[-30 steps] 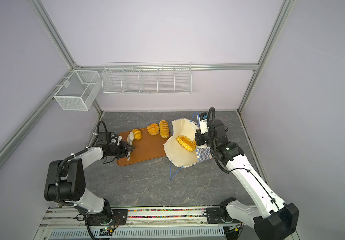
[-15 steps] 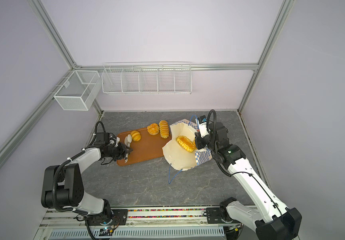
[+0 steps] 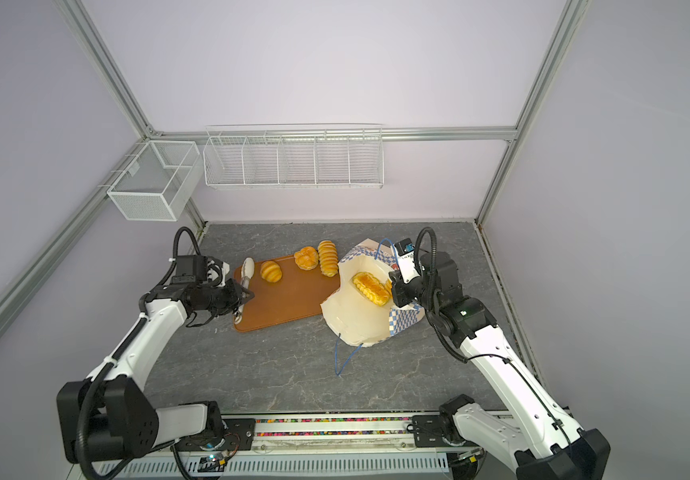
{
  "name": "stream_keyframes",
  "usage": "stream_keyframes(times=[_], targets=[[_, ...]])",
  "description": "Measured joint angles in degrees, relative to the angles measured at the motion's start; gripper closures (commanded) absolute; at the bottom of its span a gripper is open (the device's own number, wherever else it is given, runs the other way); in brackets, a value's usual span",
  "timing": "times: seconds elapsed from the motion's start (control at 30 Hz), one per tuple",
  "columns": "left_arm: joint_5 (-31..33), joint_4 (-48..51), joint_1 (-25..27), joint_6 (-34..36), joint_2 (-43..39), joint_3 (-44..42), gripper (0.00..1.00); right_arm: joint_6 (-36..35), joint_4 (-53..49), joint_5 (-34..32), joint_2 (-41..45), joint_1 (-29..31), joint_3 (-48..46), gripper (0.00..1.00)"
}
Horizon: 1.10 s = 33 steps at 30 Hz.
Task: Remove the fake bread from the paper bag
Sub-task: 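Move the left tongs from the tray back into the bag mouth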
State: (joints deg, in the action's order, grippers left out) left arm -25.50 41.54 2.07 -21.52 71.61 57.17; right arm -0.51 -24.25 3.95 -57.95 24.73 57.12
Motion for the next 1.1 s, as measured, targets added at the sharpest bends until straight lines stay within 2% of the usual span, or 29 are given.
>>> stream_keyframes(times=[0.13, 0.27, 0.47, 0.6, 0.77, 0.93, 1.1], targets=[[2.2, 6.4, 9.3, 2.3, -5.1, 7.1, 0.87, 0.0, 1.0, 0.5, 1.1, 0.0, -1.3, 0.93], [5.4, 12.0, 22.9, 2.4, -6.1, 14.8, 0.87, 0.6, 1.7, 0.2, 1.7, 0.0, -2.0, 0.93], [10.6, 16.9, 44.7, -1.8, -2.8, 21.2, 0.87, 3.2, 2.7, -2.2, 2.1, 0.0, -2.8, 0.93], [12.9, 17.3, 54.9, -5.7, 1.6, 21.9, 0.87, 5.0, 3.3, -2.8, 2.1, 0.0, -3.0, 0.93], [15.2, 17.4, 60.5, -8.5, 7.0, 23.6, 0.88, 6.5, 3.6, -2.8, 2.1, 0.0, -3.0, 0.93], [16.1, 16.1, 60.8, -10.0, 11.0, 24.8, 0.9, 7.0, 3.6, -2.6, 2.0, 0.0, -3.0, 0.93], [16.9, 15.0, 61.0, -10.2, 20.7, 29.7, 0.9, 7.7, 3.5, -1.6, 2.0, 0.0, -3.0, 0.93]])
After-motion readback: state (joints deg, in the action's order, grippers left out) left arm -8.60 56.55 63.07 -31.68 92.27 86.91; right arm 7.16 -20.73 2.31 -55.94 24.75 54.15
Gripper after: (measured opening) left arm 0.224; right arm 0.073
